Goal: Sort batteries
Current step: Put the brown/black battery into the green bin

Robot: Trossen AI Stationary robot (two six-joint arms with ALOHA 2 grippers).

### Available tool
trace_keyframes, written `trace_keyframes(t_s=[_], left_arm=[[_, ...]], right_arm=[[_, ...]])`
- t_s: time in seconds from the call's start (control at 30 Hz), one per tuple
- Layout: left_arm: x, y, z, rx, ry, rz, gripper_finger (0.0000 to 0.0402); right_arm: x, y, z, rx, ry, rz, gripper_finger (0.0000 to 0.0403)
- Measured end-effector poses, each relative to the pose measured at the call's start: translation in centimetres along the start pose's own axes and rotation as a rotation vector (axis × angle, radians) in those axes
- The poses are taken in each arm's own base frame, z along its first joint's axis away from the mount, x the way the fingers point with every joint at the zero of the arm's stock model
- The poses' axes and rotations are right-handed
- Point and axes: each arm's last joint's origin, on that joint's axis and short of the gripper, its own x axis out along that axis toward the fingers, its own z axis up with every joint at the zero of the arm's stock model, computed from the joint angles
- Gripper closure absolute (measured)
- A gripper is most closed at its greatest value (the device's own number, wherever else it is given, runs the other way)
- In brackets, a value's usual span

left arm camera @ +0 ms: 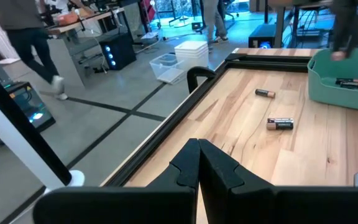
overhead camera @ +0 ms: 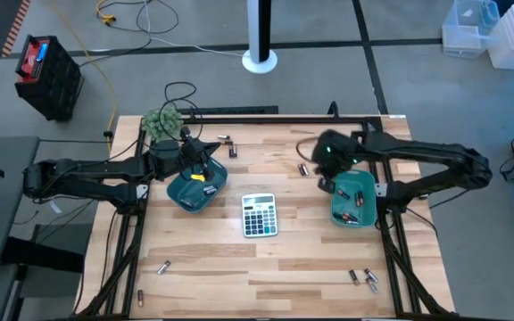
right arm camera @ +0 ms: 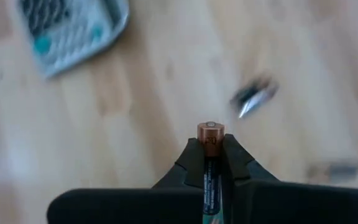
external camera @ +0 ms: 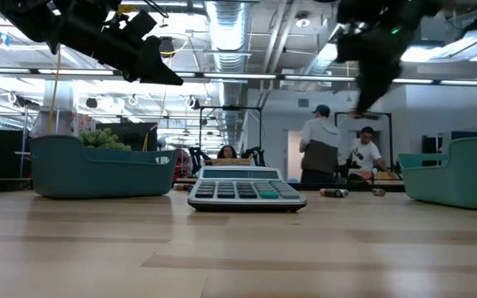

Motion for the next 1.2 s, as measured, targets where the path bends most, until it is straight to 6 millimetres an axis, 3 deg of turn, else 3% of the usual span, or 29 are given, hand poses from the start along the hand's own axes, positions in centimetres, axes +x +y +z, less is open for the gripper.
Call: trace_keyframes(t_s=[0.17, 0.37, 0.8, 1.2], left_arm=[[0.0, 0.0, 0.0, -0.004, 0.0, 0.0, 0.0401], [0.0, 0.0, 0.1, -0.017, -0.011, 0.001, 0.0401], [0.0, 0.0, 0.0, -0.012, -0.002, 0.0, 0.0401], [0.0, 0.0, -0.1, -0.01, 0.008, -0.002, 0.0401]], right_arm=[[-1.0, 2.1, -2.7, 0.096, 0.202, -0.024, 0.0389], [-1.7, 3.7, -4.7, 0.197, 0.32, -0.12, 0.0387], [-2.2, 6.6, -6.2, 0.224, 0.297, -0.195, 0.0387], [-2.4, 6.4, -6.5, 0.292, 0.268, -0.31, 0.037]])
